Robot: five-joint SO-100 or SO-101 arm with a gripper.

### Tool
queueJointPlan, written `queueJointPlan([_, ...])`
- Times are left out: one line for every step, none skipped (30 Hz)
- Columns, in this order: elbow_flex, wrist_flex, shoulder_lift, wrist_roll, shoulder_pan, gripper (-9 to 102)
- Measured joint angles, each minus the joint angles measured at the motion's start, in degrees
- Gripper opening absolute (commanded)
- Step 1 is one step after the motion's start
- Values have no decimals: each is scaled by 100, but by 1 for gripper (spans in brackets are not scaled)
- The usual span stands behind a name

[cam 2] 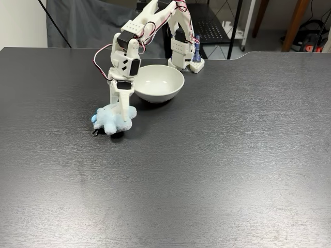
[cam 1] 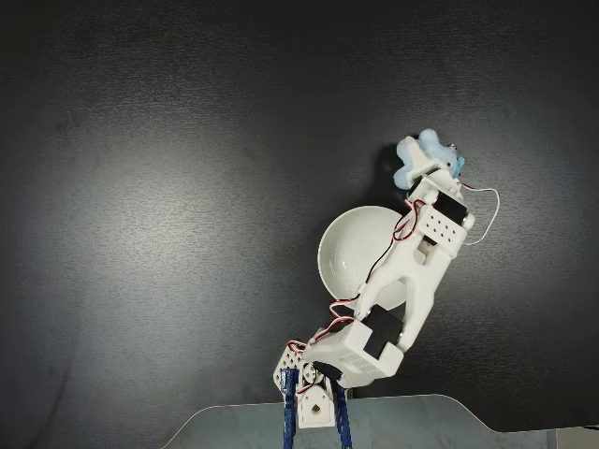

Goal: Grasp a skyblue doll and put it in the white bowl.

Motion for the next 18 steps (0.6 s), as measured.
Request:
queueJointPlan([-9,0,0,0,0,55])
queueJointPlan([-18,0,-9,0,-9,55])
queueJointPlan([-26,0,-44,0,-26,55])
queueJointPlan([-35,0,-105,0,-53,55])
queueJointPlan([-44,0,-167,0,-70,55])
queueJointPlan([-44,0,-211,0,-79,55])
queueJointPlan([-53,0,-237,0,-79,55])
queueJointPlan([-53,0,-264,0,-79,55])
queueJointPlan([-53,0,-290,0,-70,55])
queueJointPlan([-53,0,-316,0,-70,55])
queueJointPlan([-62,0,-343,0,-79,55])
queueJointPlan([-79,0,-369,0,-79,55])
queueJointPlan([-141,0,-396,0,-79,55])
queueJointPlan([-202,0,-431,0,-79,55])
queueJointPlan([-264,0,-466,0,-79,55])
queueJointPlan([-343,0,-536,0,-79,55])
queueJointPlan([-422,-9,-606,0,-79,55])
queueJointPlan([-501,-9,-659,0,-79,55])
